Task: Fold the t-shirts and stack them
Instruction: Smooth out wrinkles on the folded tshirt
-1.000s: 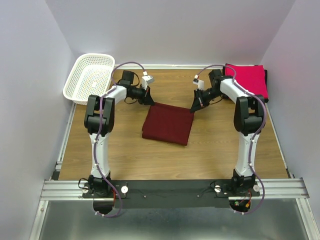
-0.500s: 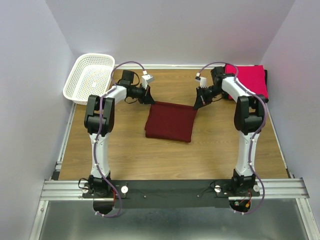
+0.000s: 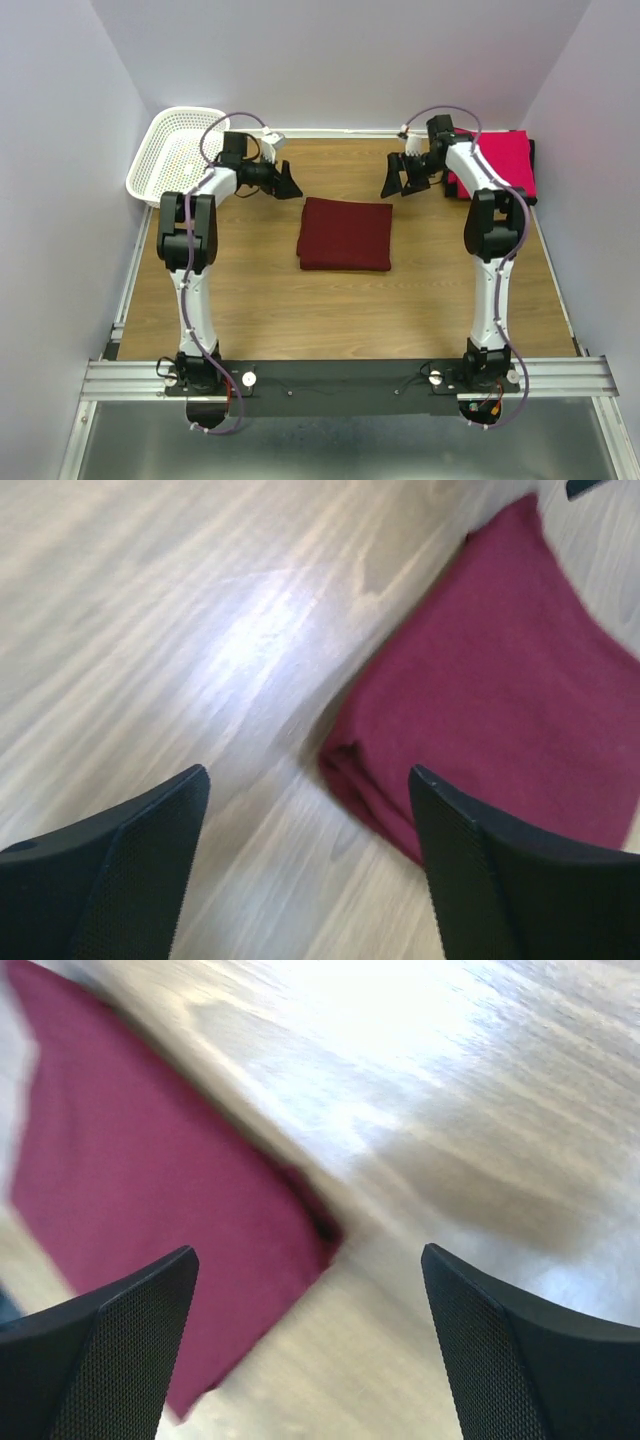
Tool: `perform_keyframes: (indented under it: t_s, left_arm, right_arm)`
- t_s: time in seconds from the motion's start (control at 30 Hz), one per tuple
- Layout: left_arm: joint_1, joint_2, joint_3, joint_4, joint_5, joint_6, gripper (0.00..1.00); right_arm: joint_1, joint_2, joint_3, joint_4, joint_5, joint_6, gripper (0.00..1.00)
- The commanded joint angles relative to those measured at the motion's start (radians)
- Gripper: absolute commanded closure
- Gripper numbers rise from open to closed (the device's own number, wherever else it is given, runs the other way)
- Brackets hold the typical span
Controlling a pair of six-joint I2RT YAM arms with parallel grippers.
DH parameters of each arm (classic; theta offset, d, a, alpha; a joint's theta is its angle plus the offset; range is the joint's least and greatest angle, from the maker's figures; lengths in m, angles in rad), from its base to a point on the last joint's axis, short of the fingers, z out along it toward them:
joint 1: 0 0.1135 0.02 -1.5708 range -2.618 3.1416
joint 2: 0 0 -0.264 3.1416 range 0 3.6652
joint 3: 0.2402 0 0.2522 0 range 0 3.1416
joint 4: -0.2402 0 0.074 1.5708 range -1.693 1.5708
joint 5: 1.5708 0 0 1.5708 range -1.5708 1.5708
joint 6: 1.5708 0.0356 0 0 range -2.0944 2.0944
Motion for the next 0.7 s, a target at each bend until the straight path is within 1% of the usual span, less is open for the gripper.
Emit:
perform_keyframes:
  t_s: [0.0, 0.03, 0.07, 0.1, 0.13, 0.17, 0.2, 0.27, 0.3, 0.33, 0.37, 0.4, 0.43, 0.47, 0.57, 0.67]
  left_arm:
    - [0.025, -0.222, -0.108, 0.153, 0.122, -0.149, 0.09]
    - [0.009, -0.252, -0.15, 0.199, 0.142, -0.207, 0.09]
    - [0.0, -0.296, -0.235, 0.238, 0.191, -0.254, 0.09]
    - [-0.012, -0.312, -0.274, 0.29, 0.214, -0.344, 0.09]
    - [-0.038, -0.324, -0.341, 0.383, 0.226, -0.393, 0.09]
    - [-0.052, -0.338, -0.372, 0.442, 0.223, -0.442, 0.09]
    - [-0.063, -0.341, -0.404, 0.571, 0.217, -0.576, 0.09]
    - [-0.086, -0.31, -0.461, 0.695, 0.219, -0.695, 0.09]
    - [-0.091, -0.295, -0.475, 0.762, 0.219, -0.755, 0.09]
    - [-0.095, -0.277, -0.486, 0.91, 0.219, -0.883, 0.09]
    - [-0.098, -0.24, -0.503, 0.988, 0.208, -0.944, 0.09]
    - [-0.101, -0.217, -0.503, 1.105, 0.199, -1.038, 0.08]
    - [-0.103, -0.192, -0.497, 1.14, 0.193, -1.071, 0.08]
    - [-0.104, -0.136, -0.47, 1.168, 0.193, -1.094, 0.08]
    - [-0.095, -0.03, -0.434, 1.182, 0.157, -1.142, 0.08]
    - [-0.062, 0.027, -0.429, 1.127, 0.125, -1.093, 0.08]
  right_arm:
    - [-0.008, -0.15, -0.026, 0.031, -0.121, 0.116, 0.0]
    - [-0.008, -0.172, -0.06, 0.052, -0.204, 0.148, 0.0]
    - [-0.005, -0.192, -0.127, 0.08, -0.25, 0.229, 0.0]
    - [-0.002, -0.218, -0.166, 0.136, -0.295, 0.267, 0.0]
    - [0.012, -0.228, -0.203, 0.17, -0.359, 0.304, 0.0]
    - [0.021, -0.238, -0.264, 0.205, -0.376, 0.367, 0.0]
    - [0.046, -0.247, -0.286, 0.26, -0.382, 0.389, 0.0]
    - [0.069, -0.235, -0.31, 0.304, -0.39, 0.441, 0.0]
    - [0.075, -0.215, -0.304, 0.33, -0.402, 0.455, 0.0]
    - [0.083, -0.172, -0.29, 0.333, -0.415, 0.464, 0.0]
    - [0.084, -0.146, -0.275, 0.334, -0.415, 0.466, 0.0]
    - [0.083, -0.105, -0.251, 0.337, -0.393, 0.466, 0.0]
    - [0.081, -0.08, -0.241, 0.339, -0.386, 0.461, 0.0]
    - [0.08, -0.058, -0.234, 0.341, -0.382, 0.452, 0.0]
    - [0.072, 0.046, -0.2, 0.342, -0.367, 0.444, 0.0]
    - [0.06, 0.132, -0.159, 0.341, -0.349, 0.424, 0.0]
